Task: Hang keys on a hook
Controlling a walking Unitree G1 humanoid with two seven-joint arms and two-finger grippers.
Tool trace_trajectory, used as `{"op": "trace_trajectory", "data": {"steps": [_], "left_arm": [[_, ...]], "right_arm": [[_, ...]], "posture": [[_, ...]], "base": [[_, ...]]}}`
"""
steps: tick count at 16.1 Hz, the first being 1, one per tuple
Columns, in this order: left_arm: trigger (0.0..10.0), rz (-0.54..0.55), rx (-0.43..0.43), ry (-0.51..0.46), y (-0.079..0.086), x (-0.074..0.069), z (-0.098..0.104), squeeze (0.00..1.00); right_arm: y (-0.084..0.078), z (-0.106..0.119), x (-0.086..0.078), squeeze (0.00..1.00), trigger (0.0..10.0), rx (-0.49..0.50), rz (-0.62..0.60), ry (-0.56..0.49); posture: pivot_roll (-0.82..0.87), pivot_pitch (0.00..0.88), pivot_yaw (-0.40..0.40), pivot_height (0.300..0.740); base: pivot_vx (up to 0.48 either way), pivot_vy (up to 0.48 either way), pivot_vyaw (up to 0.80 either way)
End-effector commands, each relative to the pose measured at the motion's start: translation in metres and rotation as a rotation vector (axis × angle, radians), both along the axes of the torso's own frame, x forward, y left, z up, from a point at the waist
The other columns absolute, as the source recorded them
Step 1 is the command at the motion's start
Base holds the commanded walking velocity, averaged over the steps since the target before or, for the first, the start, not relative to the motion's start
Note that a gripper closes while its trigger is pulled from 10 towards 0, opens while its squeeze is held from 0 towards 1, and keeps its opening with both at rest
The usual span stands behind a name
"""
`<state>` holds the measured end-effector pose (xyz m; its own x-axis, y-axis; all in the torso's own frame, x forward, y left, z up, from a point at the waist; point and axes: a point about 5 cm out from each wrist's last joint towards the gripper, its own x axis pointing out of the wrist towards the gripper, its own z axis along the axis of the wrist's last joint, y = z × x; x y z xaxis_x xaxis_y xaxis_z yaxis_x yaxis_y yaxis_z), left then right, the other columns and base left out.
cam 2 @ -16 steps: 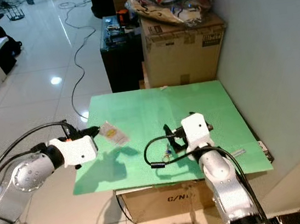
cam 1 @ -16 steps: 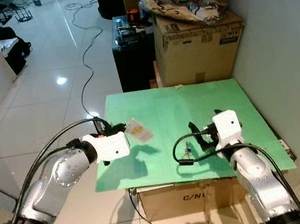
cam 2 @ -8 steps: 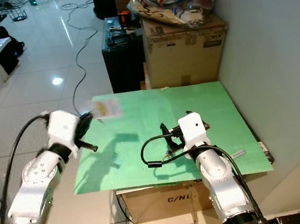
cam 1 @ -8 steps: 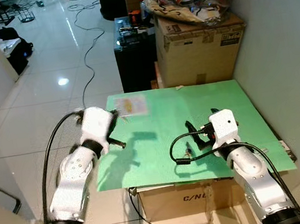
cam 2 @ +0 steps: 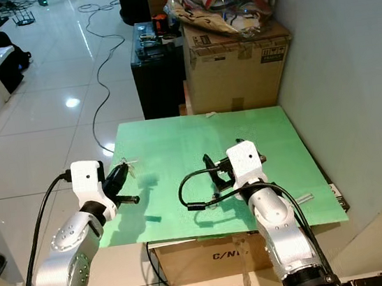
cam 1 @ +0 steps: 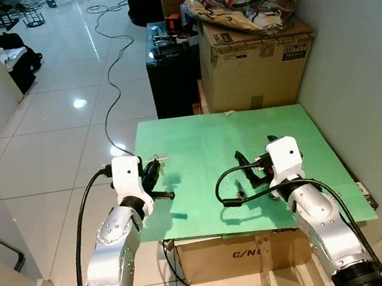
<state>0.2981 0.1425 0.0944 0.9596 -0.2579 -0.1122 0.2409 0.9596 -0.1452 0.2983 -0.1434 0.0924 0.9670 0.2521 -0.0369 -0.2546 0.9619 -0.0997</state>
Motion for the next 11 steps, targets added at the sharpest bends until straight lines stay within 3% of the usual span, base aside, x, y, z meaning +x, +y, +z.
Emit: {"op": "trace_trajectory", "data": {"steps": [1, 2, 6, 11], "left_arm": [[10.0, 0.028, -0.017, 0.006, 0.003, 0.0003, -0.0018, 0.0], [10.0, 0.054, -0.037, 0.008, 0.0054, 0.0016, -0.0033, 0.0], [10.0, 0.075, -0.039, 0.014, 0.0075, 0.0016, -0.0054, 0.0], [10.0, 0.097, -0.045, 0.013, 0.0083, 0.0047, -0.0067, 0.0]], "right_arm": [[-0.0047, 0.0026, 0.004, 0.0, 10.0, 0.054, -0.031, 0.016], [-0.0088, 0.0018, 0.0058, 0.0, 10.0, 0.099, -0.059, 0.038], [-0.0093, 0.0004, 0.0059, 0.0, 10.0, 0.091, -0.056, 0.042], [-0.0103, -0.0019, 0.007, 0.0, 10.0, 0.091, -0.055, 0.054]], "posture": [[-0.16, 0.0, 0.038, 0.74], [-0.16, 0.0, 0.039, 0.74], [-0.16, 0.0, 0.043, 0.74], [-0.16, 0.0, 0.042, 0.74]], "base": [[0.0, 0.0, 0.0], [0.0, 0.0, 0.0], [0.0, 0.0, 0.0], [-0.288, 0.0, 0.0]]}}
